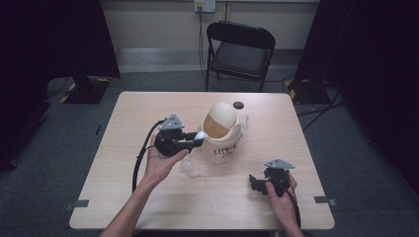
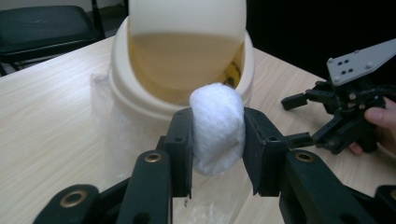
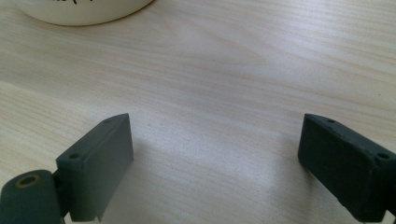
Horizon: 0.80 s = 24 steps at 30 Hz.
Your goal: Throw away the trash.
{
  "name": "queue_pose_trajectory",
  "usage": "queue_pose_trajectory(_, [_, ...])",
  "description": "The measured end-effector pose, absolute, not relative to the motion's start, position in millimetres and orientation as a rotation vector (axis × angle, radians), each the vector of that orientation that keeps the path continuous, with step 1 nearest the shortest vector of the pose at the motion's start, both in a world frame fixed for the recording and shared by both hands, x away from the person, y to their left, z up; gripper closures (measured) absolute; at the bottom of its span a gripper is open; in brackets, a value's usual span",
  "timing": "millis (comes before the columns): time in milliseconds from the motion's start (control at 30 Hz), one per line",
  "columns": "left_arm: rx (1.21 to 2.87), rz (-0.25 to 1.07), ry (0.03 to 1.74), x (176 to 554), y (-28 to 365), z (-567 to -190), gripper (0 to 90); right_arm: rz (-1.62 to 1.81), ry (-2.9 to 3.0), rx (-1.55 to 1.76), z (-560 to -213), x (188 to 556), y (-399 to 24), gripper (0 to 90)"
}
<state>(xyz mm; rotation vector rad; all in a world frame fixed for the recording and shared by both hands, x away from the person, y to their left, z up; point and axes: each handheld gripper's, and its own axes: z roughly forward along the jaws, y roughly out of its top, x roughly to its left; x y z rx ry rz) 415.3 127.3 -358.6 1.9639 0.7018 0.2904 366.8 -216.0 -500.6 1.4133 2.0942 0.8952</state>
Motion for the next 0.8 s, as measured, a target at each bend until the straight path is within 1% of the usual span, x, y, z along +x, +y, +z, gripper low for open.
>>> queue_pose_trajectory(333, [2.001, 0.302, 0.717, 436.9, 112.3, -359.2, 65.6, 0.895, 2.094, 1.413, -500.6, 366.8, -216.1, 9.5])
queue_pose_trajectory(533, [1.999, 0.278, 0.736, 446.6, 107.2, -364.6, 65.5, 0.895, 2.094, 1.413, -500.6, 366.8, -216.1, 9.4])
queue_pose_trajectory(800, [2.04, 0.294, 0.722, 456.5, 96.7, -362.9, 65.5, 0.895, 2.093, 1.413, -500.7, 366.8, -216.0, 9.4])
